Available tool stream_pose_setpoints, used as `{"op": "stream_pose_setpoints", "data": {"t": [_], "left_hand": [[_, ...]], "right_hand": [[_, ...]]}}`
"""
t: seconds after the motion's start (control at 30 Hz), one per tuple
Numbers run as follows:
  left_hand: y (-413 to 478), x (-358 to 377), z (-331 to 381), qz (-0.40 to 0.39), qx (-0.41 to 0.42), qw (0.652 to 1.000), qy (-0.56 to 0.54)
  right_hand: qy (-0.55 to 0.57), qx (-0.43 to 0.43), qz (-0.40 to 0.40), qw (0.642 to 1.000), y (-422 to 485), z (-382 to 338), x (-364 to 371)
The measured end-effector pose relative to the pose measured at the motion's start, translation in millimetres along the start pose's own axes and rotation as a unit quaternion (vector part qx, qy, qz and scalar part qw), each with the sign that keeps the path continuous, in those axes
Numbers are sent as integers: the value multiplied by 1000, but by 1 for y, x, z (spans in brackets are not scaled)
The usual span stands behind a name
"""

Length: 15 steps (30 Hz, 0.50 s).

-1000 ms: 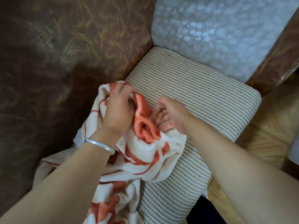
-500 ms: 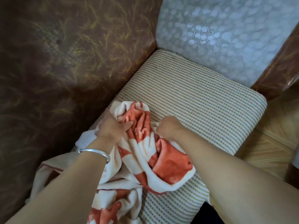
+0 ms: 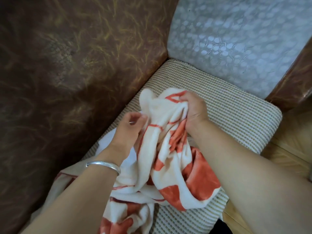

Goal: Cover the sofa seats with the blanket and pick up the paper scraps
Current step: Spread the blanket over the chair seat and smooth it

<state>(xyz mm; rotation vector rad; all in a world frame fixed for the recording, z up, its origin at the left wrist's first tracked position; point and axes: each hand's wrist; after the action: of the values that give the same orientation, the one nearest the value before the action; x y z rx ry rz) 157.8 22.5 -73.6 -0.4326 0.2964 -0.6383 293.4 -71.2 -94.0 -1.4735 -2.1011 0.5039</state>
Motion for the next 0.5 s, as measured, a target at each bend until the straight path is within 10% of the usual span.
{"op": "stream_pose_setpoints", "data": {"t": [0.1,0.17,0.27,0.5], "left_hand": [[4,-4,-1,-29,-61,997,45],[-1,-3,-5,-91,-71,993,26],[-8,2,-16,-97,-59,984,135],[-15,17,-4,-138,-94,958,232]], "right_hand": [[141,19,-100,985,-2,-29,-6],[-67,64,-161,983,-7,-29,-9],[-468,106,-222,849,-8,-4,-17],[-510,128,-335,782,-19,24,-24]]}}
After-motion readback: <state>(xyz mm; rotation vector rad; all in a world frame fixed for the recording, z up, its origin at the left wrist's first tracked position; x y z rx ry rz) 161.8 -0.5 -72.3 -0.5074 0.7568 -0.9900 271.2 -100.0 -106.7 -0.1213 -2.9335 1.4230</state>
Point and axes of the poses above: each hand's wrist, its own y-axis towards the middle knuckle, its own x-axis out of the palm, z = x × y, and after that the axes turned 15 degrees about -y, right-handed
